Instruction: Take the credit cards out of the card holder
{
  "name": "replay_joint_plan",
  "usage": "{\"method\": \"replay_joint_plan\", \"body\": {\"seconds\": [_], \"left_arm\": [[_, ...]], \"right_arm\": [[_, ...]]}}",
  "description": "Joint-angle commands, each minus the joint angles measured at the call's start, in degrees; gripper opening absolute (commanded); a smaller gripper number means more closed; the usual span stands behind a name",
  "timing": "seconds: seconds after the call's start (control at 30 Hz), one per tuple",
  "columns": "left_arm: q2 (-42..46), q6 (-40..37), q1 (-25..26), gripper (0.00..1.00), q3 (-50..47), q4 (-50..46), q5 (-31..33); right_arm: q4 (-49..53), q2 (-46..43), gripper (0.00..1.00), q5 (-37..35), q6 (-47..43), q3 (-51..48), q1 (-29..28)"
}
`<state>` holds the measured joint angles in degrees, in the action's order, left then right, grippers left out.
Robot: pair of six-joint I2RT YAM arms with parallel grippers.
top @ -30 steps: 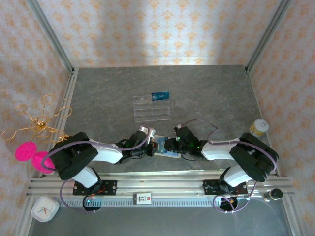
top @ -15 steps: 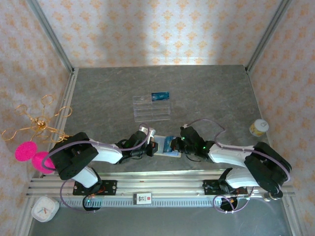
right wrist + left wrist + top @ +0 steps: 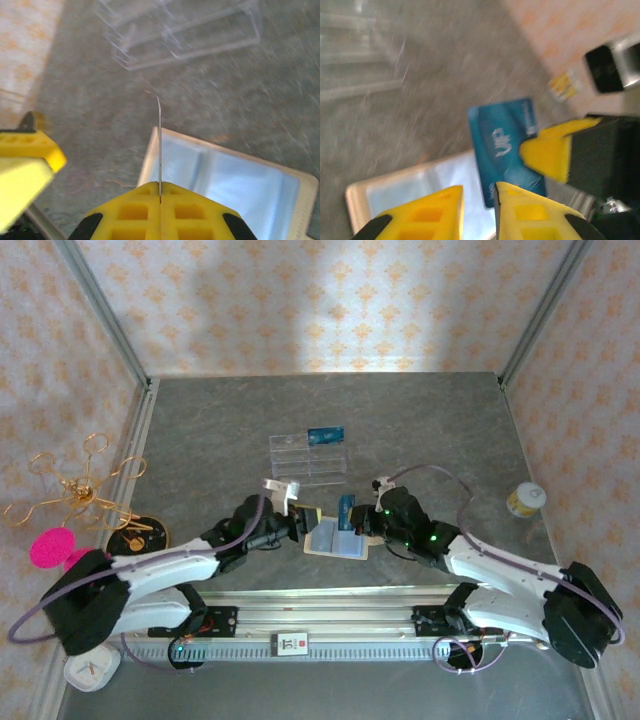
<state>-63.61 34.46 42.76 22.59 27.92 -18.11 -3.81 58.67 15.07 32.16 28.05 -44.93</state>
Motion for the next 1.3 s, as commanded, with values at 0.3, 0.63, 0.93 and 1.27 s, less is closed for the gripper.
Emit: {"method": "replay_joint_plan", "body": {"seconds": [0.3, 0.63, 0.93, 1.27], "left_arm": [[11.85, 6.84, -5.46, 0.45, -7.01, 23.0, -15.22], [10.0, 13.41, -5.98, 0.47, -10.05, 38.14, -20.05], [5.02, 18.0, -5.94, 0.45, -10.17, 46.87, -22.76], [3.5, 18.95, -4.98, 0.28, -10.11, 48.8, -23.55]], "right_arm": [[-31.71, -9.44, 0.0, 12.92, -2.65, -3.86, 0.19], [-41.35, -7.15, 0.0, 18.62, 1.66, -4.51, 0.11], [-43.65, -4.39, 0.0, 18.05, 1.42, -2.62, -2.24], [-43.36, -1.28, 0.0, 14.0, 1.51, -1.33, -3.54]]}}
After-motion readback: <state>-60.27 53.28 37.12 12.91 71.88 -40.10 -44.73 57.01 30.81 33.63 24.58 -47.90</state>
